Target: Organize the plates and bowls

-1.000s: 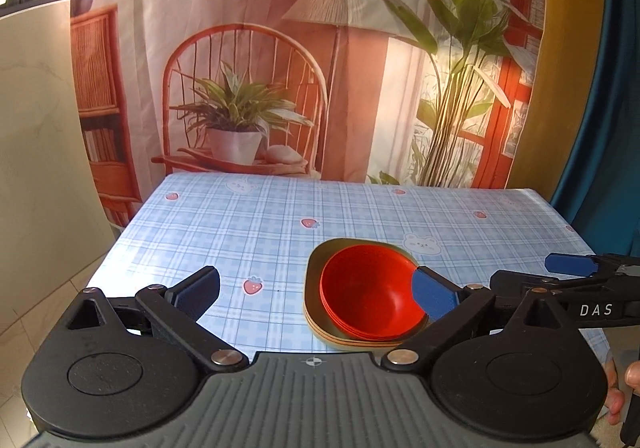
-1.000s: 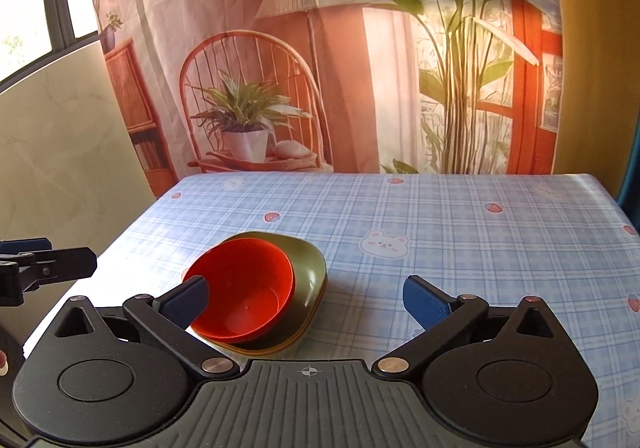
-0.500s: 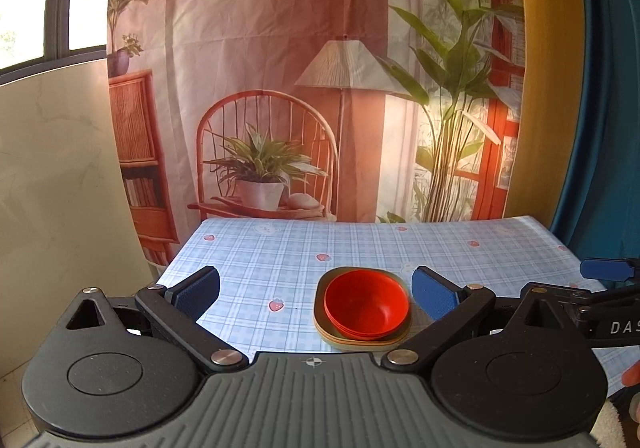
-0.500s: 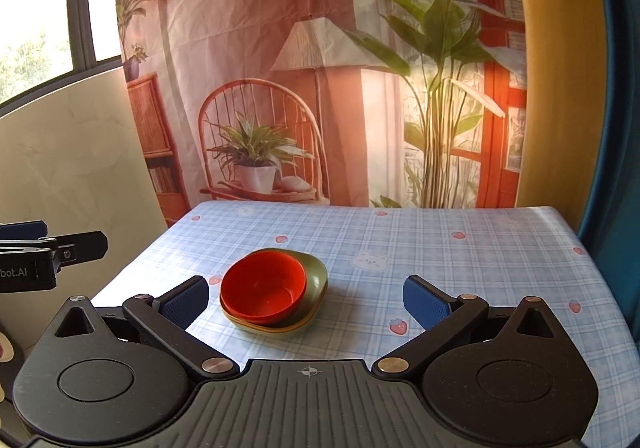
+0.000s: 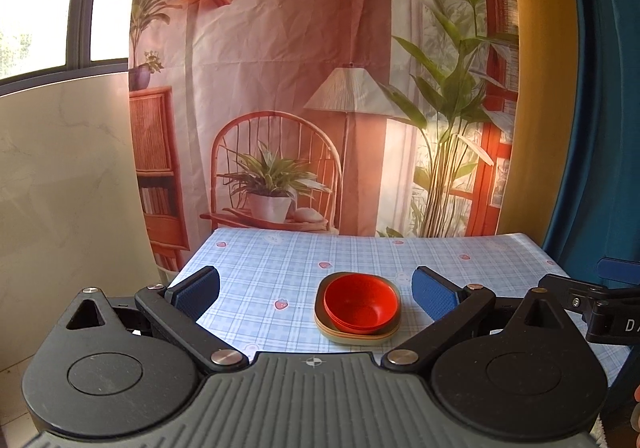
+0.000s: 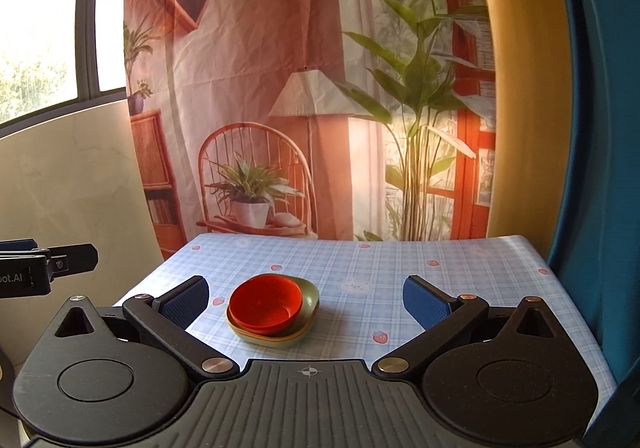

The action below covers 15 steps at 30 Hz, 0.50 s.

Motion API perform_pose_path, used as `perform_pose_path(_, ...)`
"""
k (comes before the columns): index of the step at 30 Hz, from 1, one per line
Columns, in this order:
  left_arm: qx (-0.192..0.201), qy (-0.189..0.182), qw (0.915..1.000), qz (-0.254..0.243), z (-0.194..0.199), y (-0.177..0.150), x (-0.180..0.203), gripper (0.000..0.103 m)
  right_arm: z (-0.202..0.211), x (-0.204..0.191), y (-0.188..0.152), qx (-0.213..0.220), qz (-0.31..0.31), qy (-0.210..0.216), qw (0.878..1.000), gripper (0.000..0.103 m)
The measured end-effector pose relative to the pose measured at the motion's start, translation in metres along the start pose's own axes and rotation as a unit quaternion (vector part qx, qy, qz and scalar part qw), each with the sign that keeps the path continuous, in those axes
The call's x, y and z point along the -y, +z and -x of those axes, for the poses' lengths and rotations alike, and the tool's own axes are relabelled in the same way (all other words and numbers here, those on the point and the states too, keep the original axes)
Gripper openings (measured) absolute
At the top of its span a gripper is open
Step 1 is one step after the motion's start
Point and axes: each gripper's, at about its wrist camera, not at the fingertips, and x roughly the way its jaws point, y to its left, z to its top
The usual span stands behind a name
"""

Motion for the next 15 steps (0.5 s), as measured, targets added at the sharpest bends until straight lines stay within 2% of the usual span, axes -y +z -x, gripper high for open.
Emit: perform_pose_path(15,0.005,0.010,0.9998,-0.015,0.006,-0.010,0.005,0.103,0.006,0.010,-0.015,0.007,-0.011,-0.024,1.000,0.103)
